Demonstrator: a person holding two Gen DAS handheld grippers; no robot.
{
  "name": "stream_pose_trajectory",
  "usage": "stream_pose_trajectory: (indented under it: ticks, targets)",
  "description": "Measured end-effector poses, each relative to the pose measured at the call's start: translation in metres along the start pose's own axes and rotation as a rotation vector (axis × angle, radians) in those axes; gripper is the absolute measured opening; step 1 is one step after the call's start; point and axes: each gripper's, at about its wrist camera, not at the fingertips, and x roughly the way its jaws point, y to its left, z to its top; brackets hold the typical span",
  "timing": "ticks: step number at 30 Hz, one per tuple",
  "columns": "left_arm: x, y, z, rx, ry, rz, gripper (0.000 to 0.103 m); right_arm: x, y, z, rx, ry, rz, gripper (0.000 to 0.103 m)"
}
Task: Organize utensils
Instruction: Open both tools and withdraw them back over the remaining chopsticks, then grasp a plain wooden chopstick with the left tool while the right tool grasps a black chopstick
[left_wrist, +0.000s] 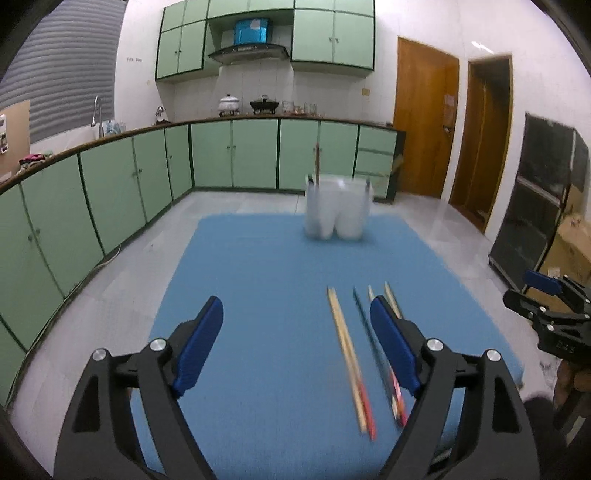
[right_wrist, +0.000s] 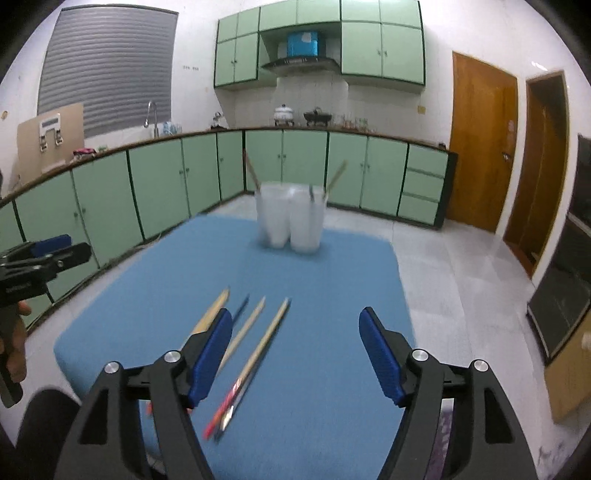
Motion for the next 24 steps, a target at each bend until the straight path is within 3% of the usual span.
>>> stream_pose_trajectory:
  ticks: [6, 10, 18, 24]
  targets:
    - [0.003, -0.006, -0.072, 0.030, 0.102, 0.012, 0.079, 0.002, 0.013, -0.060, 0.092, 0.084, 0.014, 0.069]
    - [0.016, -0.010, -0.095, 0.061, 0.154, 0.031, 0.078, 0.011, 0.024, -0.081, 0.082, 0.115, 0.022, 0.068]
    - [0.047, -0.026, -0.116, 0.097, 0.249, 0.002, 0.075, 0.025, 0.030, -0.088, 0.057, 0.152, 0.023, 0.067]
    - [0.056, -0.033, -0.115, 0.098, 0.243, -0.004, 0.076, 0.034, 0.034, -0.094, 0.032, 0.164, 0.033, 0.066]
